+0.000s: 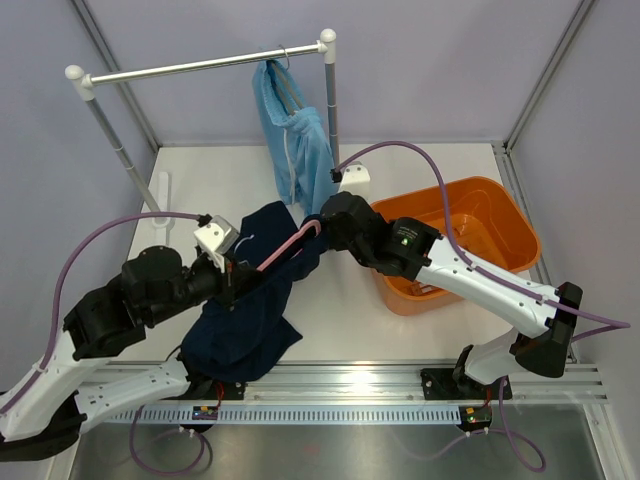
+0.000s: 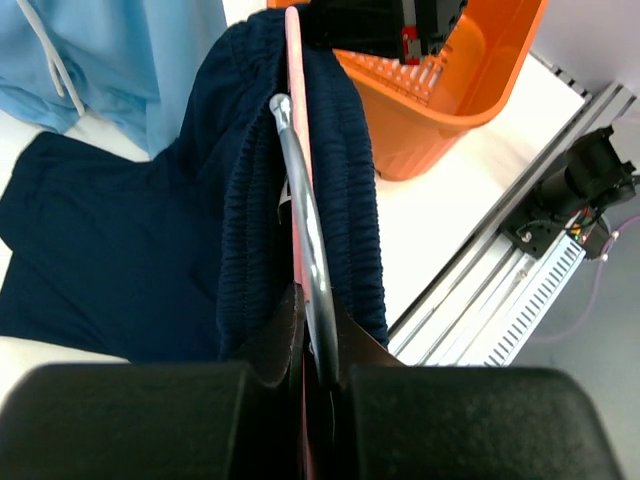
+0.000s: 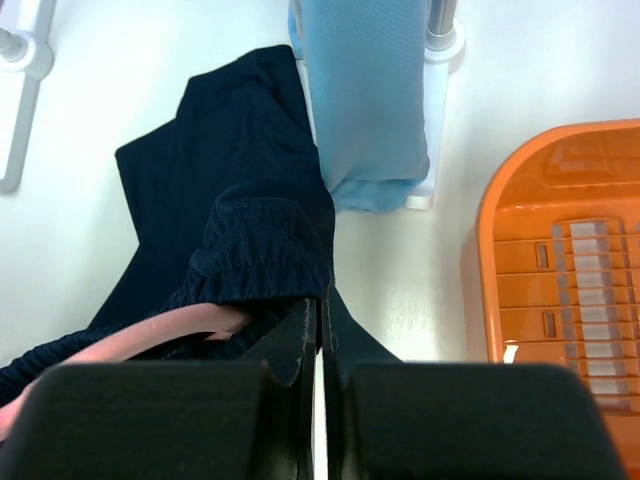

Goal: Remove the shorts from the hanger

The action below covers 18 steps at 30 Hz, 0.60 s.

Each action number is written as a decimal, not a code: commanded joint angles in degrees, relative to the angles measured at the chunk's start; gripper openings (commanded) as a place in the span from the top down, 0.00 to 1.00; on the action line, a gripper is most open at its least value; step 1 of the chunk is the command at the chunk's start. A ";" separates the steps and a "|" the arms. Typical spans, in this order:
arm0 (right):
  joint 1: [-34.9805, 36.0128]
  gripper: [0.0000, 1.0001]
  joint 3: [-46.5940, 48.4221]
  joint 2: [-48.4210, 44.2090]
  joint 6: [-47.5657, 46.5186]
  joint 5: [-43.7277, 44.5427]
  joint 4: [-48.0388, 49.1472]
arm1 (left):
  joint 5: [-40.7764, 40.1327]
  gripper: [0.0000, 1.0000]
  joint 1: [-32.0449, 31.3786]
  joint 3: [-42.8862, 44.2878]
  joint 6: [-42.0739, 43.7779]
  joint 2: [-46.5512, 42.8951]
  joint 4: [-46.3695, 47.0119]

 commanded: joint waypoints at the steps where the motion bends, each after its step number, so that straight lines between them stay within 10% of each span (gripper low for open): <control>1: -1.65 1.00 -0.76 -1.02 -1.15 1.29 1.86 | 2.58 1.00 -0.50 1.25 -0.17 -1.42 10.77; 18: 8.10 1.00 3.62 -2.78 -3.17 -0.21 1.95 | -11.74 1.00 -0.50 -4.55 -0.87 1.05 32.64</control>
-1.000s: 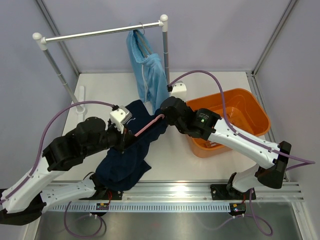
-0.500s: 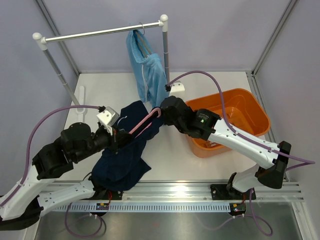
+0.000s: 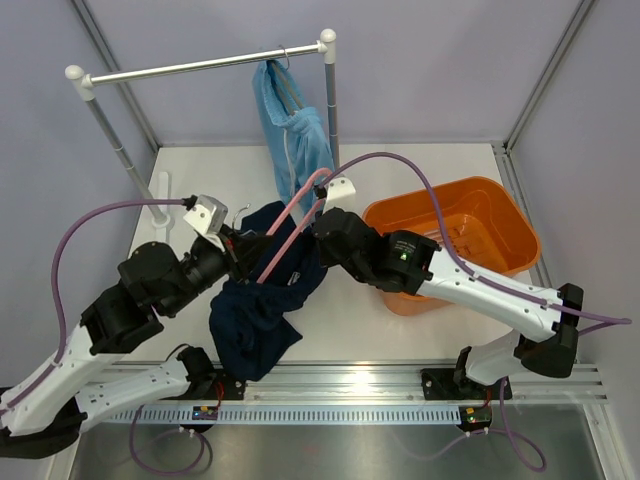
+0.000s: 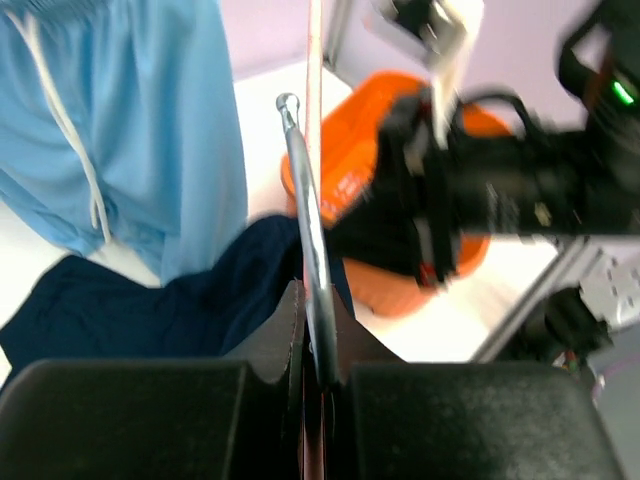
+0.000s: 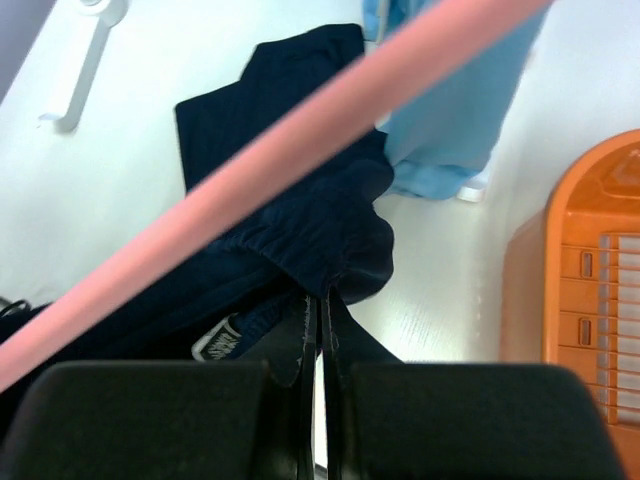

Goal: Remove the shorts from the hanger

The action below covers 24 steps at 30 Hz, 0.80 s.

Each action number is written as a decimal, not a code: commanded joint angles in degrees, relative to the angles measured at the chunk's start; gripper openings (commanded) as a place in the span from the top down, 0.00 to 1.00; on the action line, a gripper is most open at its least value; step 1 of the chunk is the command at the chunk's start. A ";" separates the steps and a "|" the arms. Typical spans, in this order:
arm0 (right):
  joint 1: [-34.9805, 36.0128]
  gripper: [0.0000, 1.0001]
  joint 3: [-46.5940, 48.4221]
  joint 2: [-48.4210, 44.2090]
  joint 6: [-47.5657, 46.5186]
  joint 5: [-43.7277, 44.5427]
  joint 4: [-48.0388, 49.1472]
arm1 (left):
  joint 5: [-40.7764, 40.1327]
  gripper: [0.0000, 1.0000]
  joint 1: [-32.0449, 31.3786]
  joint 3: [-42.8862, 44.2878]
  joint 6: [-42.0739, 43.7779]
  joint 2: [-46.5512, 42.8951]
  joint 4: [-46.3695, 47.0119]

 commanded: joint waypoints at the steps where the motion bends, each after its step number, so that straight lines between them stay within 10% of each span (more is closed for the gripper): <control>1: 3.03 1.00 4.42 -1.34 -1.32 1.13 0.90 | -7.06 1.00 -0.28 -1.10 -0.41 0.35 14.61; 12: 12.70 1.00 17.16 -0.01 -4.92 3.85 -4.54 | -28.59 1.00 -0.28 -5.50 6.77 4.03 39.39; 24: 15.08 1.00 22.01 3.94 -6.24 2.71 -8.77 | -25.90 1.00 0.68 2.94 17.70 15.29 57.88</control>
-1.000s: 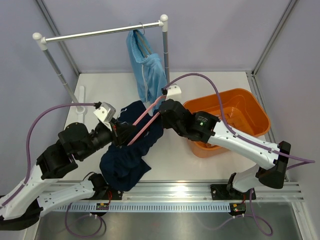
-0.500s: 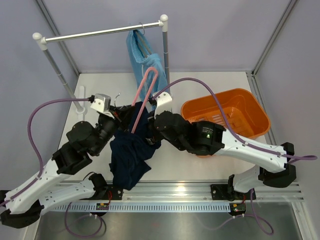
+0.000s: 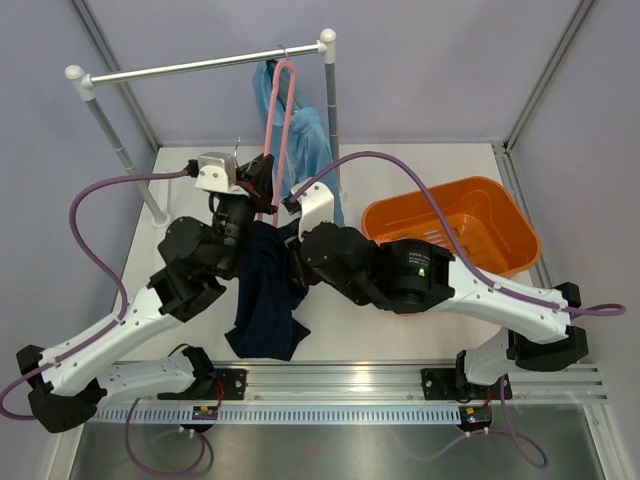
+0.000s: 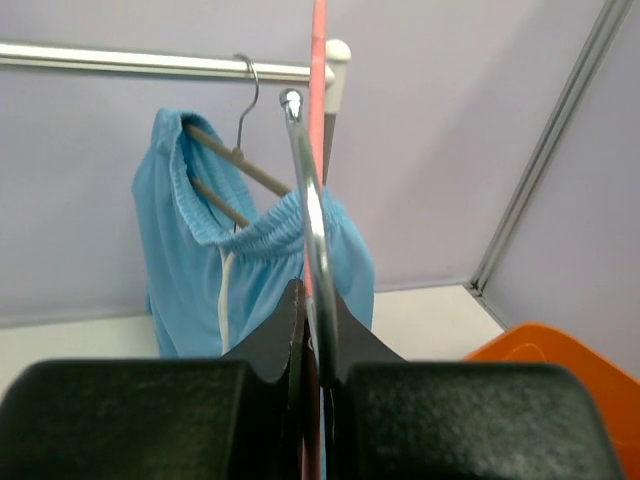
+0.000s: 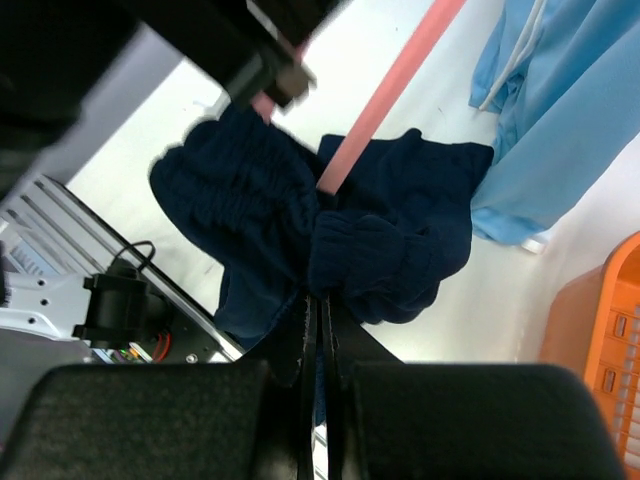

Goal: Remove the shorts from the hanger

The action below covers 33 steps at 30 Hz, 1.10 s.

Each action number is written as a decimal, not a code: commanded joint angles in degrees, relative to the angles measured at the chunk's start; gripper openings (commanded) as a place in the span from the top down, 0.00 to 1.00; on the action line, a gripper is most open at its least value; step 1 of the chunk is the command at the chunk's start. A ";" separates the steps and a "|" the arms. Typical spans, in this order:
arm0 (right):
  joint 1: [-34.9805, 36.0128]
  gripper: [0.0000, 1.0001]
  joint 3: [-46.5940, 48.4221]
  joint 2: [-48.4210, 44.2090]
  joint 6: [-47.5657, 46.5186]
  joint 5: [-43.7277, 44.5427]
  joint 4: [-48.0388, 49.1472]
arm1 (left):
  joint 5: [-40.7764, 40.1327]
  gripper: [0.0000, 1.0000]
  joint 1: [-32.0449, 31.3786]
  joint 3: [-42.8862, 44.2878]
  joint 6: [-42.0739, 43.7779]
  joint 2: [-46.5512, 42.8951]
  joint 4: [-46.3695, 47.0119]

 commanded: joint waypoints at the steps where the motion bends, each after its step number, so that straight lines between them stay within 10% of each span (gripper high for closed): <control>1: 0.83 1.00 1.50 0.36 -0.69 0.35 -0.13 | 0.78 1.00 0.34 4.84 1.85 -1.04 13.93; 18: 2.23 1.00 3.26 -4.21 -1.39 -2.38 -1.89 | -8.44 1.00 1.56 6.95 31.72 7.57 41.09; 33: 2.15 1.00 8.00 -6.41 -5.60 9.20 -3.84 | -8.89 1.00 8.25 13.28 20.32 7.49 26.70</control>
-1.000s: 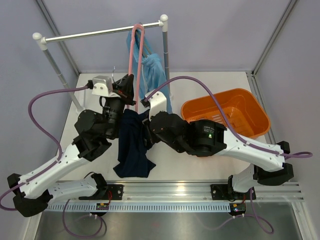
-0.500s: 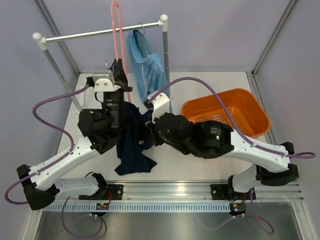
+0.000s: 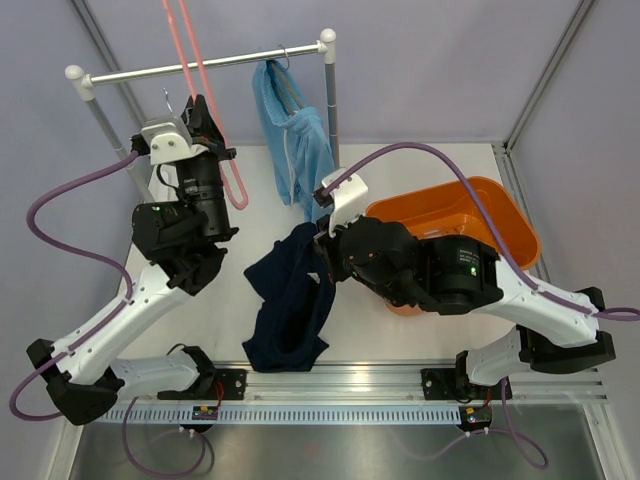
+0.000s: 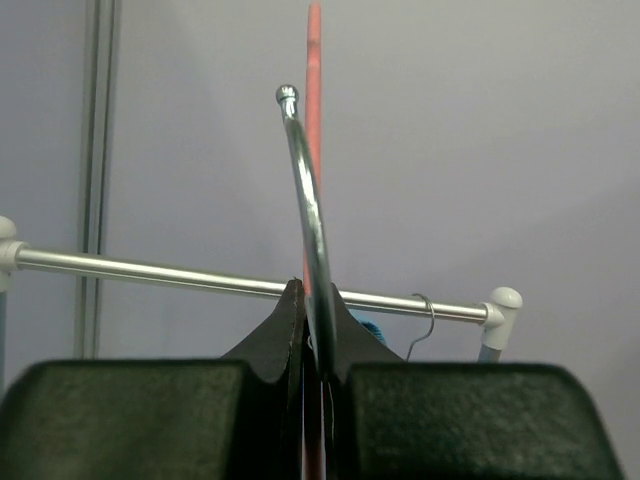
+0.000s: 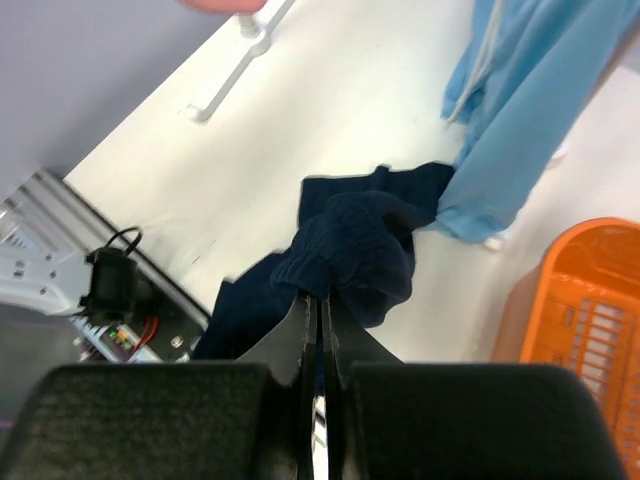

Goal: Remove the shorts from the hanger

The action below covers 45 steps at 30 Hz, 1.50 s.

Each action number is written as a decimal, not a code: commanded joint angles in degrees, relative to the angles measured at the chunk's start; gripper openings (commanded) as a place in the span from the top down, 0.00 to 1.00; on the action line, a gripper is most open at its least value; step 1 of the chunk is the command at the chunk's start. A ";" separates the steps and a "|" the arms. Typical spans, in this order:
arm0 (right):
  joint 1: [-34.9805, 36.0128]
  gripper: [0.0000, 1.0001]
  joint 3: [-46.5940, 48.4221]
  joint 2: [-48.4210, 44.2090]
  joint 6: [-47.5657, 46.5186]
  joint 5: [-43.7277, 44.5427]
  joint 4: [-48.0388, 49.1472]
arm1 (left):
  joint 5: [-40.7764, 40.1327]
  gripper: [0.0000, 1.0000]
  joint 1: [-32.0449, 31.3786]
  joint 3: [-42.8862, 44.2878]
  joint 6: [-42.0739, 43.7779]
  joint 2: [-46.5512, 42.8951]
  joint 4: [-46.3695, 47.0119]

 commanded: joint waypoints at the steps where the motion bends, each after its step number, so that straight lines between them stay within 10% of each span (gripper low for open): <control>1: 0.49 1.00 6.27 -1.89 -4.77 9.57 3.21 | -1.19 1.00 0.25 1.83 -7.53 -3.28 -6.48; 10: -10.67 1.00 23.76 1.19 -23.37 18.63 11.81 | -0.14 1.00 0.25 -8.35 -26.17 -14.54 -26.91; 17: -15.23 1.00 11.30 -8.11 -65.05 31.73 68.19 | 1.18 1.00 0.25 -12.05 -30.14 -17.01 -33.50; 22: -22.97 1.00 13.40 -10.41 -72.54 30.33 75.37 | 2.67 1.00 0.25 -13.99 -32.24 -17.01 -34.65; 29: -32.19 1.00 9.20 -11.54 -69.58 29.80 71.00 | 3.64 1.00 0.16 -15.84 -33.74 -17.71 -35.18; 36: -38.27 1.00 -0.91 -14.36 -42.81 24.19 48.50 | 3.91 1.00 0.25 -15.31 -34.71 -19.38 -38.34; 45: -38.98 1.00 -9.00 -11.99 -31.26 20.66 39.52 | 5.49 1.00 0.25 -12.15 -36.47 -20.44 -48.43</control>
